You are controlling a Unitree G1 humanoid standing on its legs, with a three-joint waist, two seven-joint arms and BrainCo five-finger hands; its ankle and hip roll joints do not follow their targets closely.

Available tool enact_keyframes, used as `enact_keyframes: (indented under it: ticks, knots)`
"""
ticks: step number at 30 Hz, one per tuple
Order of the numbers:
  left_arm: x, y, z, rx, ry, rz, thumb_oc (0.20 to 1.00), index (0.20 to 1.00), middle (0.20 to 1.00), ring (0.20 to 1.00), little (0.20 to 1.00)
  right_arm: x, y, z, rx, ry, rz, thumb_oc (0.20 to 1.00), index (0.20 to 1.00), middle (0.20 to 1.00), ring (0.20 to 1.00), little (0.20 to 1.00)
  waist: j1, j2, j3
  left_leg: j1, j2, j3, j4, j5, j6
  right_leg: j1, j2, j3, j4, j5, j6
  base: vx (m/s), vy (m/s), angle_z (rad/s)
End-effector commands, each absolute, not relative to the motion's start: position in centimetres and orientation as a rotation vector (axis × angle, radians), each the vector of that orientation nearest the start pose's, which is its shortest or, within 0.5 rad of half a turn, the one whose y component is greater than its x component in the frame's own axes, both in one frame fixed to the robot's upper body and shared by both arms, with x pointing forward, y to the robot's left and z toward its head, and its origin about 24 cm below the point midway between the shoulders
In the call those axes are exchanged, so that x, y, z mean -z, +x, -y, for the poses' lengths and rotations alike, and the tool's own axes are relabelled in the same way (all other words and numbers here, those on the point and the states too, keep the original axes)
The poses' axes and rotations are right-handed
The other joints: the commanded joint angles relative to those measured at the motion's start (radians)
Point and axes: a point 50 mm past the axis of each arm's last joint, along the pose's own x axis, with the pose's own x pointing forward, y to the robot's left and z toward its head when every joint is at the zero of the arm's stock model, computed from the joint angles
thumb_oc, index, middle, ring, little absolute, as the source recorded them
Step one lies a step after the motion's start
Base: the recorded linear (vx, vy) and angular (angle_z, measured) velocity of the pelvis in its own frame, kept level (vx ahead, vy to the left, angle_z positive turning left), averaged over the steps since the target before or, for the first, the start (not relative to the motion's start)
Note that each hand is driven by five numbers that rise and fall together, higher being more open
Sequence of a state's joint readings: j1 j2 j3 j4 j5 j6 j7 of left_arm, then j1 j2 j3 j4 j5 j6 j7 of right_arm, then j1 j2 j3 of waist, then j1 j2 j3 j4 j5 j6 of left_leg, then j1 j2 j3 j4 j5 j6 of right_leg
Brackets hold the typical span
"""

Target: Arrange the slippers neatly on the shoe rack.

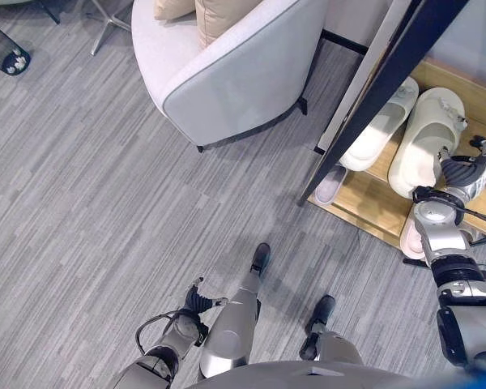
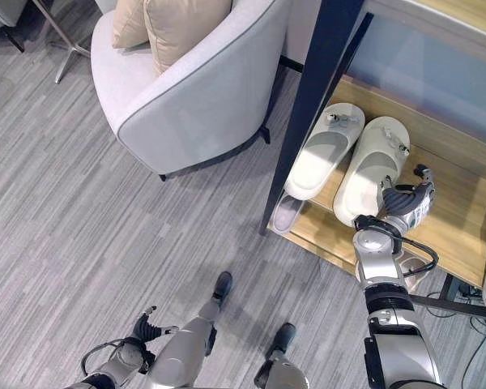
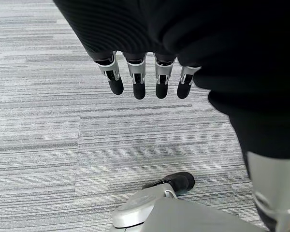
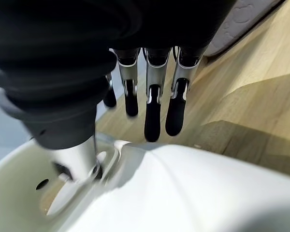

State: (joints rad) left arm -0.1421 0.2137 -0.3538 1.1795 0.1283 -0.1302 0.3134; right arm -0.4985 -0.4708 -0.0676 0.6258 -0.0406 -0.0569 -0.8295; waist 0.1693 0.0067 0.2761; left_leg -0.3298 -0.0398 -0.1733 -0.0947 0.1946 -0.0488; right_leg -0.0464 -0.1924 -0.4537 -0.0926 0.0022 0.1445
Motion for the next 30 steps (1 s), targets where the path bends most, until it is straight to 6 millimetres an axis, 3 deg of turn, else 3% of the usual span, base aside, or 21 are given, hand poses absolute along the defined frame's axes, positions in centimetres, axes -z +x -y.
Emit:
enact_keyframes:
  ticks: [1,5,12,22,30]
  knots:
    - [14.2,16.2,-19.4,0.029,0.673,-0.864,1.000,1.000,1.000,1.000,1.000,-11.7,32.3,29.8,0.977,-0.442,0.198,1.000,1.000,1.000,1.000,1.000,0.033,-0.021,-0.042,0.037,0.037,0.011,0.007,-0.143,-0.047,0.007,-0.076,0.007,0.021,0.034,0.043,0.00,0.000,0.00]
    - [14.3,16.3,-19.2,0.005,0.641,-0.874,1.000,1.000,1.000,1.000,1.000,-11.3,31.6,29.4,0.996,-0.347,0.219,1.000,1.000,1.000,1.000,1.000,0.035,-0.018,-0.045,0.044,0.034,0.007,0.007,-0.147,-0.044,0.014,-0.075,0.005,0.023,0.031,0.043,0.00,0.000,0.00]
    - [15.1,14.3,-19.7,-0.005,0.639,-0.956,1.000,1.000,1.000,1.000,1.000,-9.3,29.8,27.6,0.935,-0.227,0.216,1.000,1.000,1.000,1.000,1.000,0.014,-0.020,-0.075,0.080,0.038,0.018,0.007,-0.161,-0.038,0.041,-0.074,0.011,0.022,0.022,0.042,0.00,-0.001,0.01]
    - [15.6,12.7,-20.1,-0.011,0.623,-1.008,1.000,1.000,1.000,1.000,1.000,-9.4,28.4,27.6,0.935,-0.146,0.278,1.000,1.000,1.000,1.000,1.000,-0.008,-0.025,-0.100,0.121,0.043,0.033,0.007,-0.175,-0.036,0.067,-0.070,0.026,0.017,0.012,0.037,0.00,-0.001,0.00]
    - [16.1,10.6,-21.1,-0.025,0.614,-1.094,1.000,1.000,1.000,1.000,1.000,-9.5,26.4,27.8,0.758,-0.288,0.309,1.000,1.000,1.000,1.000,1.000,-0.050,-0.034,-0.128,0.175,0.058,0.072,0.007,-0.184,-0.037,0.098,-0.065,0.048,0.021,0.010,0.038,0.01,-0.015,-0.11]
